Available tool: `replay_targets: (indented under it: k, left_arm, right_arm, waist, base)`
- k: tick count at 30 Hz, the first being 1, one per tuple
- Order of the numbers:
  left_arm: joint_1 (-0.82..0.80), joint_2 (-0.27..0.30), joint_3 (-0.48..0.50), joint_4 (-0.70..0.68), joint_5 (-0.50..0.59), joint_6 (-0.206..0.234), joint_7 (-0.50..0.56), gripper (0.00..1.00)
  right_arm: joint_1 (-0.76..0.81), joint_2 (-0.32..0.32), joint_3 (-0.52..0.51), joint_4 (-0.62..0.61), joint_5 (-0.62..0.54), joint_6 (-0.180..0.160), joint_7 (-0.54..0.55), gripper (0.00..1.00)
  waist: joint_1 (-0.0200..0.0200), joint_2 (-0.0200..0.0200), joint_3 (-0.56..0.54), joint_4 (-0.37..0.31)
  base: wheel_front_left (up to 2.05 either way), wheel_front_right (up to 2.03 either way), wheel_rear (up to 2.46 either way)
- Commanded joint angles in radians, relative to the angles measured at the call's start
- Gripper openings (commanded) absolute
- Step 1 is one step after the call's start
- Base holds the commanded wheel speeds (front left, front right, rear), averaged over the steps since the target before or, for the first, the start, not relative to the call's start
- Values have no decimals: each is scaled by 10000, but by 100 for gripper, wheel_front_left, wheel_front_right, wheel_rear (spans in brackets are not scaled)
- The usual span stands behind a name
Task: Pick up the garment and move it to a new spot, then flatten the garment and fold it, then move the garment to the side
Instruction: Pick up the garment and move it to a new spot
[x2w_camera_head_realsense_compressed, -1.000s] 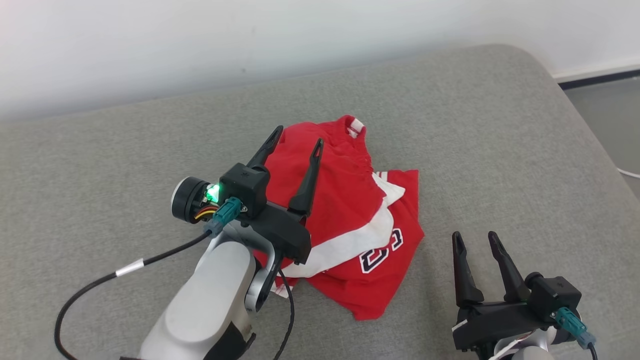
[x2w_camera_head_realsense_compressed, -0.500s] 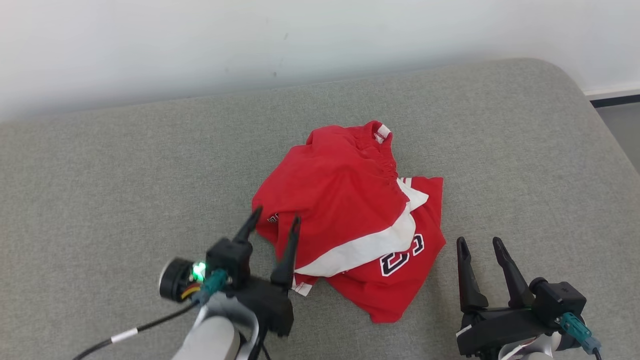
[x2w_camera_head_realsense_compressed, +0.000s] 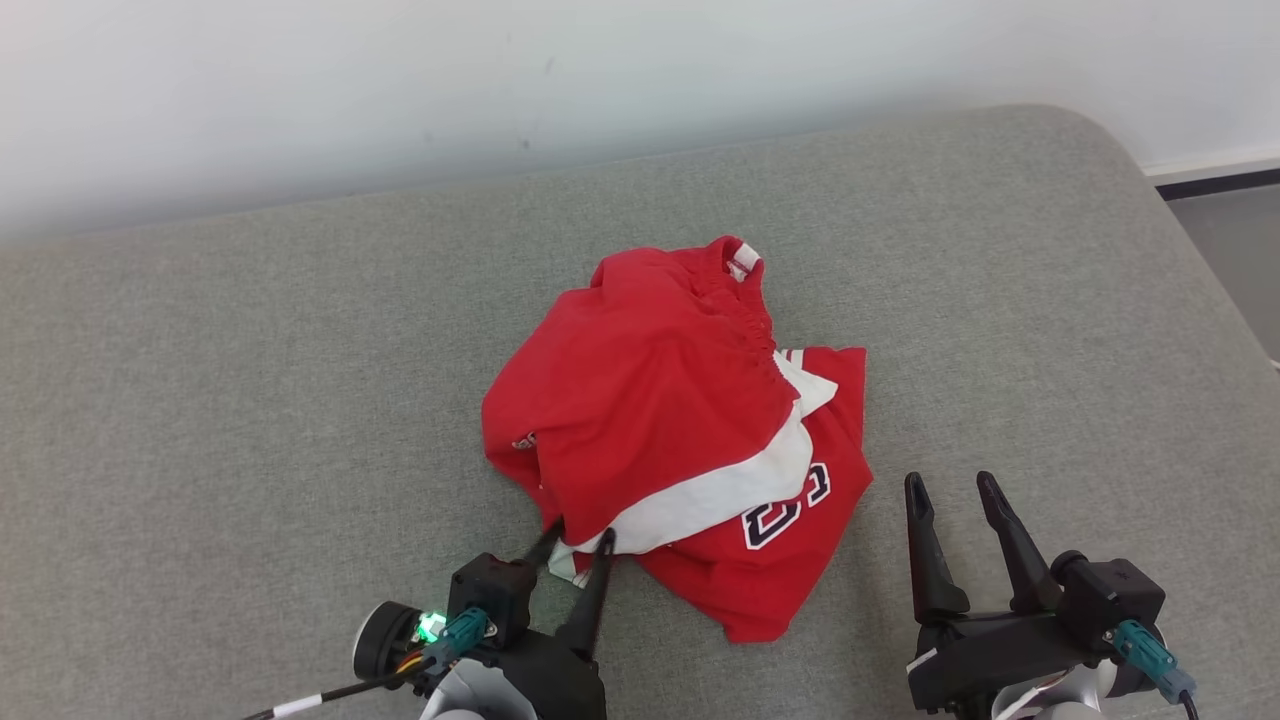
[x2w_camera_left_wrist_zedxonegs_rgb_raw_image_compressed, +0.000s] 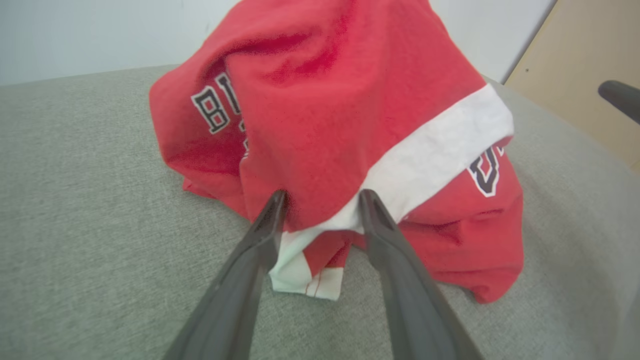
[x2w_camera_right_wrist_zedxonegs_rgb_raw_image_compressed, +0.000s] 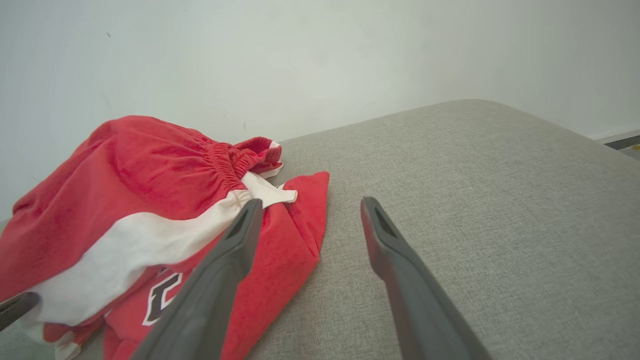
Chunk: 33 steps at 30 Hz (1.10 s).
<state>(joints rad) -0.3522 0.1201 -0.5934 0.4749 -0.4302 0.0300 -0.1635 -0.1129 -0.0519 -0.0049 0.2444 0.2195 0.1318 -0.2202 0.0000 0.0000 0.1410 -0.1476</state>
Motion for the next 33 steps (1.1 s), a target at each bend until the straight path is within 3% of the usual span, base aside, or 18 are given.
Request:
replay_targets:
  k: [1,12,19,25,33]
  left_arm:
    - [-92,-15,21,72,-14,-6,-71,0]
    - [-798,176,108,-550,-40,-192,-121,0]
    - [-2611,556,-152,-1784,403,-684,883,0]
    - [-4499,599,100,-1983,200,-1085,1526,0]
    - [-6759,630,553,-1313,-9,-1328,1585,0]
  right_arm:
    - [25,30,1,-26,-103,-22,2,100]
    - [263,30,-129,-14,47,-22,-4,100]
    - [331,29,24,207,231,-22,-91,100]
    - [314,27,246,454,436,-22,-199,100]
    - [447,29,308,776,507,-22,-339,100]
  waist:
    - [0,0,-47,-55]
    - [0,0,-418,180]
    - [0,0,-772,316]
    - [0,0,-1047,-101]
    - [0,0,-1354,-760]
  base:
    - [0,0,0]
    - [0,0,0]
    - [0,0,0]
    - [0,0,0]
    - [0,0,0]
